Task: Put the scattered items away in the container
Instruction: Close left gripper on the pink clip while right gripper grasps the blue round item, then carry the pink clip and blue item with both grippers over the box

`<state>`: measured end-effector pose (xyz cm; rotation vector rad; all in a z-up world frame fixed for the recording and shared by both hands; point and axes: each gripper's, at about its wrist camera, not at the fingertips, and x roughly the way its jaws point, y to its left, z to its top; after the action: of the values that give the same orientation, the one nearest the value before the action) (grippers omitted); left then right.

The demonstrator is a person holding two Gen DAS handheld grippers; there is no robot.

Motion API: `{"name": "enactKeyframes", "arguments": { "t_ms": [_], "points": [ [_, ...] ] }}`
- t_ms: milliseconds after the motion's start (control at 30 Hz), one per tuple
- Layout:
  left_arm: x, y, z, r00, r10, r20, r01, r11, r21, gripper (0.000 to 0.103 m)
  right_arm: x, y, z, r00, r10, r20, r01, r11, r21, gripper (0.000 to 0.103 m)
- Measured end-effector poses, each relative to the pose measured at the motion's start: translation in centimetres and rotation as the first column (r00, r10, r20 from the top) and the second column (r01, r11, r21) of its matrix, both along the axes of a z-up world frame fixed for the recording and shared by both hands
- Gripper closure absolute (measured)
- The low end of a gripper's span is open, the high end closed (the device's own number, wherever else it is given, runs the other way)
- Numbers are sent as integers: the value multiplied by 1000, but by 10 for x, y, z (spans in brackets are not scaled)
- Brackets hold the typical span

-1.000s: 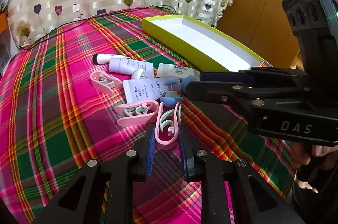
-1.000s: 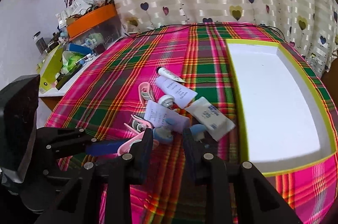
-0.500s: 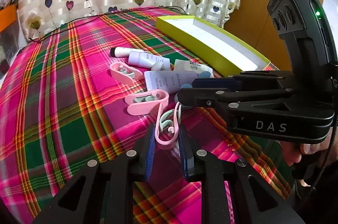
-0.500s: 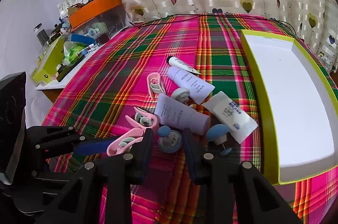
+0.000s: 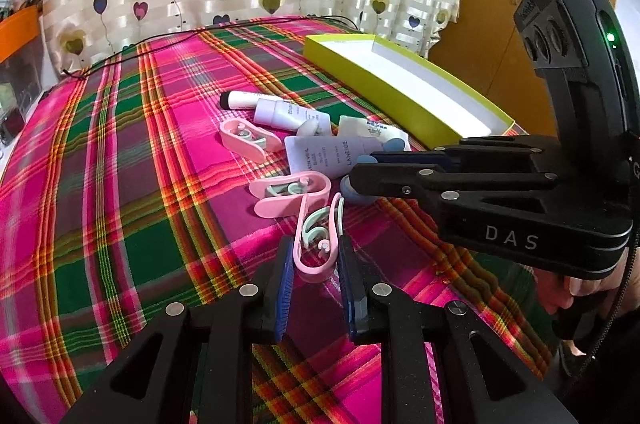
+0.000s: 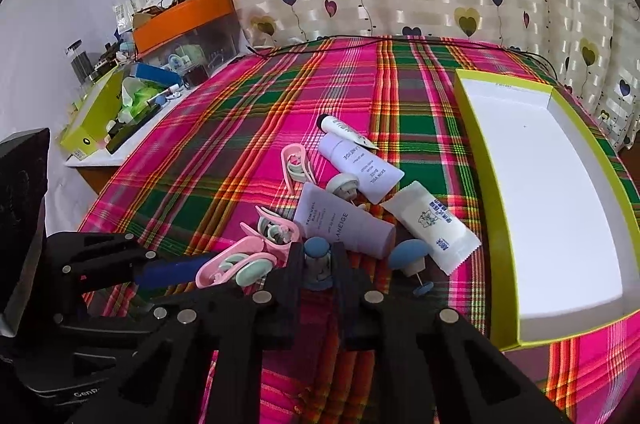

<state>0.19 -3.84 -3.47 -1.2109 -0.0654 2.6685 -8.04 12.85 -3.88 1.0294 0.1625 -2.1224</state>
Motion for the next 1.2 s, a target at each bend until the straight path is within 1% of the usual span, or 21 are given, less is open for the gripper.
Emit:
{"name": "enactKeyframes", "arguments": {
  "t_ms": [233, 700, 1200],
  "points": [
    [2, 3, 8, 1000, 0, -20, 0, 1000, -4, 81, 4, 10, 9, 1000, -17, -18, 17, 1000, -19, 89],
    [-4, 20, 28, 998, -27, -62, 27, 1000, -11, 81, 3, 37, 27, 994, -88, -60, 84, 995, -55, 89],
    [-32, 53, 44, 989, -110, -99, 108, 994, -25, 81, -16, 69, 38, 979, -179, -92, 174, 983, -64, 89]
  ]
}}
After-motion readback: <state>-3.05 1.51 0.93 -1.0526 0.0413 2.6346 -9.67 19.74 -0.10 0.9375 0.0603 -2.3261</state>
